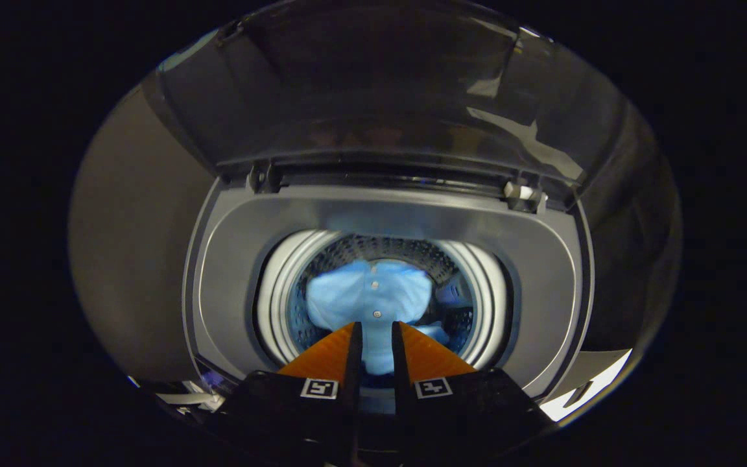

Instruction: Put the clothes into the washing machine and then close the washing machine lid.

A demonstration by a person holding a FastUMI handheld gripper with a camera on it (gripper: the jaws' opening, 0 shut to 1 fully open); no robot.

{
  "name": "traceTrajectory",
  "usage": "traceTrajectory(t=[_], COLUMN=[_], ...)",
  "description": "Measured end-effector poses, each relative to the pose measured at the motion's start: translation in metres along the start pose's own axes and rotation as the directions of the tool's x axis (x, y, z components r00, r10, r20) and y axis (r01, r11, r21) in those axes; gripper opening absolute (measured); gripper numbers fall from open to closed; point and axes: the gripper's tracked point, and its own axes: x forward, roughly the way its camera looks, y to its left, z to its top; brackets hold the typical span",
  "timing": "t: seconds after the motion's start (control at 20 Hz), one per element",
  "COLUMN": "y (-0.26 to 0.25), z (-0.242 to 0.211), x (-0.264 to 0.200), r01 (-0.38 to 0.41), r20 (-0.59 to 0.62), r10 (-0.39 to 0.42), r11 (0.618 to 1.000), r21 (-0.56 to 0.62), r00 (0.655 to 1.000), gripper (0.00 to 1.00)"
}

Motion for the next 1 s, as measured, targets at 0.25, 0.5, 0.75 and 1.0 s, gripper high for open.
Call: traceTrajectory(t=[0.25, 0.5, 0.75, 1.0], y=[-0.007, -0.007, -0.007, -0.018], z=[0.021, 0.029, 0.073, 0.147], x=[-0.01, -0.016, -0.064, -0.148], r01=[0.029, 0.022, -0.01, -0.015], r20=[0.076, 0.102, 0.274, 0.561], r10=[-0.031, -0.028, -0.022, -0.059], r11=[0.999, 0.997, 0.993, 0.992], r21=[0.026, 0.068, 0.115, 0.127], r00=[0.997, 0.994, 0.961, 0.826], gripper=[0.98, 0.98, 0.98, 1.0])
